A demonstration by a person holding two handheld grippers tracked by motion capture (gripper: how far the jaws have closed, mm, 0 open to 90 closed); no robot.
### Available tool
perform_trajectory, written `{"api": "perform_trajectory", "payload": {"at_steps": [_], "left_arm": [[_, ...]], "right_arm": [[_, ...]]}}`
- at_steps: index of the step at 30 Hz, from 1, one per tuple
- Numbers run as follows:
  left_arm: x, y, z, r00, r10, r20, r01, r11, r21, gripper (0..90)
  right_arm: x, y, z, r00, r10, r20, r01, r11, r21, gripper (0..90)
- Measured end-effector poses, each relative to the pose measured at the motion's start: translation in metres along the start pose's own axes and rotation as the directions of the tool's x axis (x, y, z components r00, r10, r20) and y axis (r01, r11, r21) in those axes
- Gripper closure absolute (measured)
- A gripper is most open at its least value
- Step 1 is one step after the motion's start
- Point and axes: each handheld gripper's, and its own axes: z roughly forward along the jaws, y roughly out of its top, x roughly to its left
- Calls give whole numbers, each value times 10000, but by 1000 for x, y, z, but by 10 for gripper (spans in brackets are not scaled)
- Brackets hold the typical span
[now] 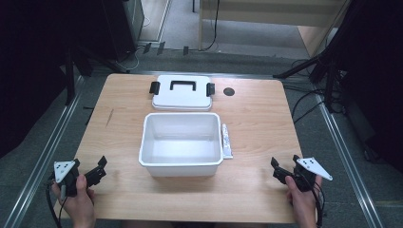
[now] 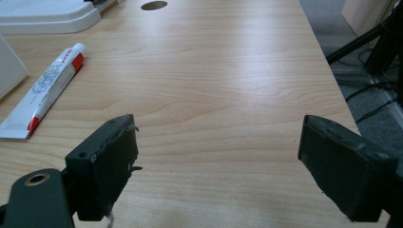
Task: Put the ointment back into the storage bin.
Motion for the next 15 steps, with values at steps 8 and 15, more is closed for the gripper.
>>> {"api": "perform_trajectory", "payload": {"at_steps": [8, 15], "left_arm": [[1, 0, 1, 10000, -63, 26, 63, 10000, -8, 39], [2, 0, 1, 9999, -162, 4, 162, 9999, 15, 39]], "right_arm": [[4, 6, 3, 10000, 65, -48, -60, 9954, 957, 144], [22, 22, 6, 9997, -171, -152, 204, 9677, 2512, 145]]}}
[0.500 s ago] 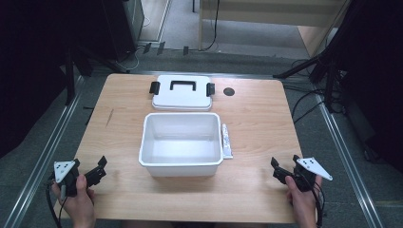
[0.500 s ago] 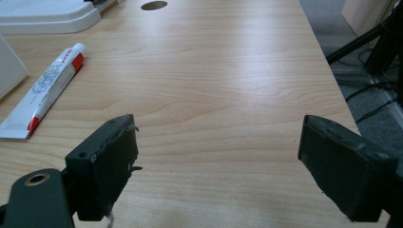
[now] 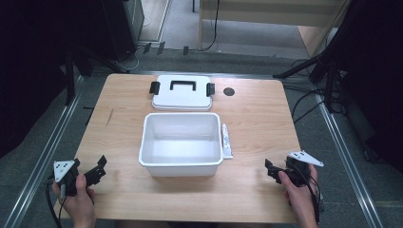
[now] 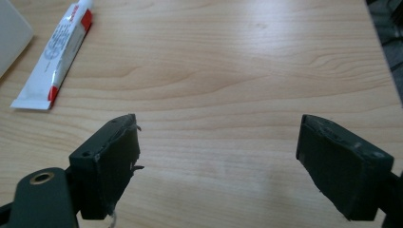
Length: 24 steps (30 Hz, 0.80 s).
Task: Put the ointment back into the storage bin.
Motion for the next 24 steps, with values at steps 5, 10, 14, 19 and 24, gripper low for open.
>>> {"api": "perform_trajectory", "payload": {"at_steps": [5, 10, 14, 19, 24], "left_arm": [[0, 0, 0, 10000, -24, -2, 24, 10000, -62, 39], [1, 0, 0, 10000, -56, 20, 56, 10000, -50, 39], [2, 0, 0, 9999, -162, 46, 162, 9999, -23, 39], [3, 0, 0, 9996, -259, 78, 260, 9997, -43, 39], [3, 0, 0, 9995, -294, 73, 294, 9996, -3, 39]], "right_arm": [[13, 16, 3, 9994, -149, -299, 185, 9924, 1216, 142], [28, 35, 12, 9981, -524, -312, 590, 9589, 2776, 142], [44, 54, 16, 9927, -1159, -336, 1201, 9213, 3697, 180], [62, 84, 29, 9862, -1521, -650, 1645, 8598, 4834, 264], [77, 101, 44, 9900, -869, -1110, 1335, 8312, 5398, 327]]}}
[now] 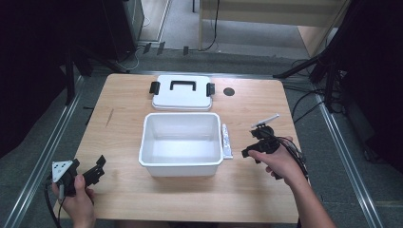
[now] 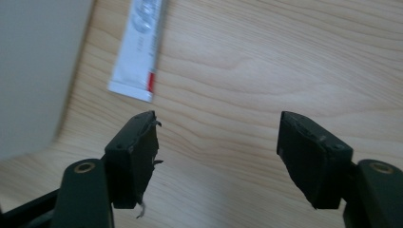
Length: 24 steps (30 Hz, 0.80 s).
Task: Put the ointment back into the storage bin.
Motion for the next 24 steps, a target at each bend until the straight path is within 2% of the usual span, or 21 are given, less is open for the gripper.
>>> {"api": "perform_trajectory", "payload": {"at_steps": [2, 3, 7, 8, 9, 10, 15, 17, 24], "left_arm": [[1, 0, 0, 10000, -29, 28, 28, 10000, 25, 39], [1, 0, 0, 10000, -29, 28, 28, 10000, 25, 39], [2, 0, 0, 9999, -134, 58, 134, 9999, 43, 39], [2, 0, 0, 9998, -175, 66, 175, 9998, 44, 39], [2, 0, 0, 9998, -175, 66, 175, 9998, 44, 39], [2, 0, 0, 9998, -180, 81, 179, 9998, 56, 39], [2, 0, 0, 9998, -200, 99, 200, 9998, 65, 39], [2, 0, 0, 9997, -195, 114, 194, 9998, 69, 39], [2, 0, 1, 9998, -170, 108, 169, 9998, 74, 39]], "right_arm": [[11, 17, 6, 9997, 181, -177, -174, 9991, 374, 379], [11, 17, 6, 9997, 181, -177, -174, 9991, 374, 379], [20, 39, 17, 9987, 396, -312, -381, 9981, 488, 429], [22, 48, 22, 9970, 607, -478, -583, 9970, 503, 454], [22, 48, 22, 9970, 607, -478, -583, 9970, 503, 454], [23, 55, 29, 9956, 760, -556, -732, 9960, 518, 471], [23, 66, 42, 9932, 1009, -587, -972, 9933, 627, 492], [22, 71, 49, 9901, 1190, -751, -1135, 9908, 736, 510], [19, 80, 56, 9814, 1689, -911, -1623, 9838, 756, 539]]}}
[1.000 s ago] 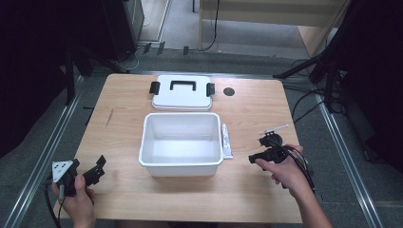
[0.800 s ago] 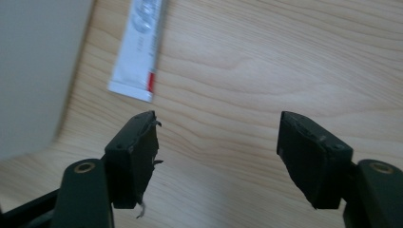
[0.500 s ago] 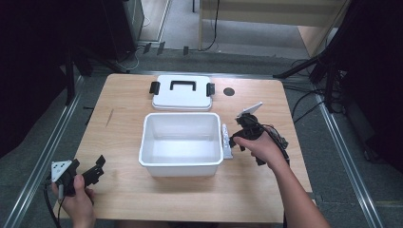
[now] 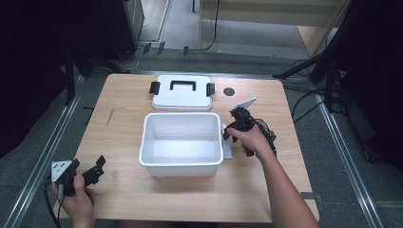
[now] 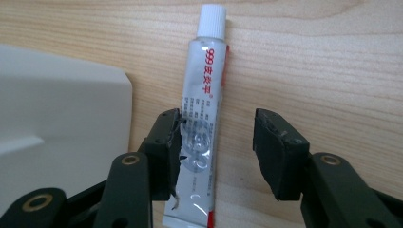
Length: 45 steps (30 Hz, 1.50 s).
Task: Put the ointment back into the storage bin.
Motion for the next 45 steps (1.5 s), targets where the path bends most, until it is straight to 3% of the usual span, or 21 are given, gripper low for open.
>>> {"api": "perform_trajectory", "payload": {"at_steps": [2, 19, 25, 35, 39, 42, 45], "left_arm": [[0, 0, 0, 10000, -25, -3, 25, 10000, 5, 39], [1, 0, 0, 10000, -61, 59, 61, 10000, 51, 39], [1, 0, 0, 9999, -61, 87, 61, 10000, 75, 39], [2, 0, 0, 9999, -76, 123, 75, 9999, 105, 39], [2, 0, 0, 9999, -75, 118, 74, 9999, 110, 39], [2, 0, 0, 9998, -79, 163, 77, 9999, 84, 39], [2, 0, 0, 9998, -95, 156, 93, 9999, 74, 39]], "right_arm": [[1, 3, 2, 9998, 38, -205, -36, 10000, 70, 545], [4, 12, 14, 9997, 203, -95, -202, 9998, 24, 623], [5, 13, 15, 10000, -4, -14, 4, 10000, -89, 664], [2, 11, 14, 9969, -501, 611, 519, 9983, -267, 693], [4, 9, 14, 9896, -915, 1114, 960, 9948, -353, 694], [10, 7, 15, 9764, -1422, 1622, 1496, 9882, -337, 702], [11, 6, 15, 9728, -1612, 1664, 1693, 9849, -353, 703]]}}
